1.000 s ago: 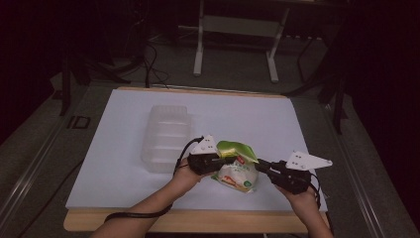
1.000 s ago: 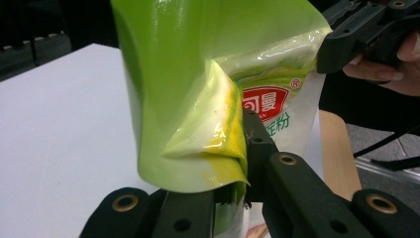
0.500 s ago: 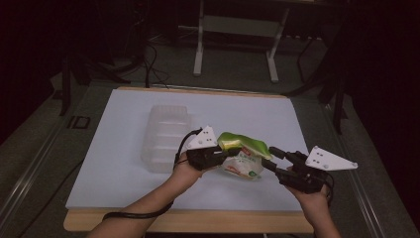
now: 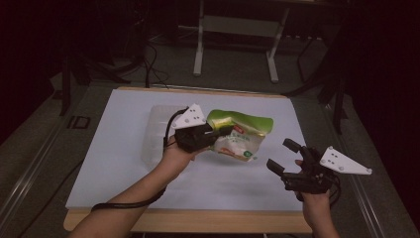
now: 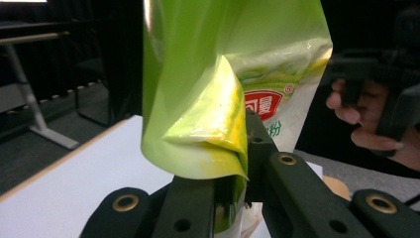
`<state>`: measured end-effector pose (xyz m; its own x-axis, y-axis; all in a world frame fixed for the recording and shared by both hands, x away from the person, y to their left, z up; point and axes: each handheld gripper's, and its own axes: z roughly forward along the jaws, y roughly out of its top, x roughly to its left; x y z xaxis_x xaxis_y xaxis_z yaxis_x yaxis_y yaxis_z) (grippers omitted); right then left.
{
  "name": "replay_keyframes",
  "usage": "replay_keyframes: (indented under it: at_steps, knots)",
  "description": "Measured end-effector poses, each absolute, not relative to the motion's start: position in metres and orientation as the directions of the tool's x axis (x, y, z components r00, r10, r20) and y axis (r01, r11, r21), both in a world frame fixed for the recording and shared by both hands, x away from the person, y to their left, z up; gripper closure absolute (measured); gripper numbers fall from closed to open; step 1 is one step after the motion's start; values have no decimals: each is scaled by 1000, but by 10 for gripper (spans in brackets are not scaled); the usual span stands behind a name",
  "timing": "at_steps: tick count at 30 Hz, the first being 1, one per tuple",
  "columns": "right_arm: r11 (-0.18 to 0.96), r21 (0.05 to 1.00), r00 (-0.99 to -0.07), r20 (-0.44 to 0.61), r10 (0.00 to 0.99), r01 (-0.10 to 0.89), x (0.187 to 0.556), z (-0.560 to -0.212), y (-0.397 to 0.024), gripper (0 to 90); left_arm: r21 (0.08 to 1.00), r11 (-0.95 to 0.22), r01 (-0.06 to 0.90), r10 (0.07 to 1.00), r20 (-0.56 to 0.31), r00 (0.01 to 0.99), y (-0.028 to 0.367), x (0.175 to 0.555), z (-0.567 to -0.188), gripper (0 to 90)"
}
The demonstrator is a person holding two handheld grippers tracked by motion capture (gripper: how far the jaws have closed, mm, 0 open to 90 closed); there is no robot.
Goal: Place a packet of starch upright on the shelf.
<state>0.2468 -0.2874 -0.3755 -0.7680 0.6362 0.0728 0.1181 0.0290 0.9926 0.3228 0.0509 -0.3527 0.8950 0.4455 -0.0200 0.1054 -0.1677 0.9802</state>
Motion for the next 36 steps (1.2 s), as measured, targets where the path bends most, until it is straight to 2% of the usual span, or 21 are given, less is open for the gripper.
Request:
replay_keyframes:
  at_steps: [19,25,30,36]
  knots:
    - [57,979,-745,108,659,193,249,-401,-294,135,993,-72,97,591,-36,806,138,376,-328,857]
    - [78,975,-747,105,657,206,251,-405,-292,136,991,-69,112,629,-43,776,162,401,-332,857]
    - [68,974,-740,116,662,214,252,-408,-294,136,987,-25,158,656,-103,747,182,419,-347,857]
    - [79,970,-738,121,664,230,254,-412,-294,136,981,-21,193,681,-127,721,195,436,-368,857]
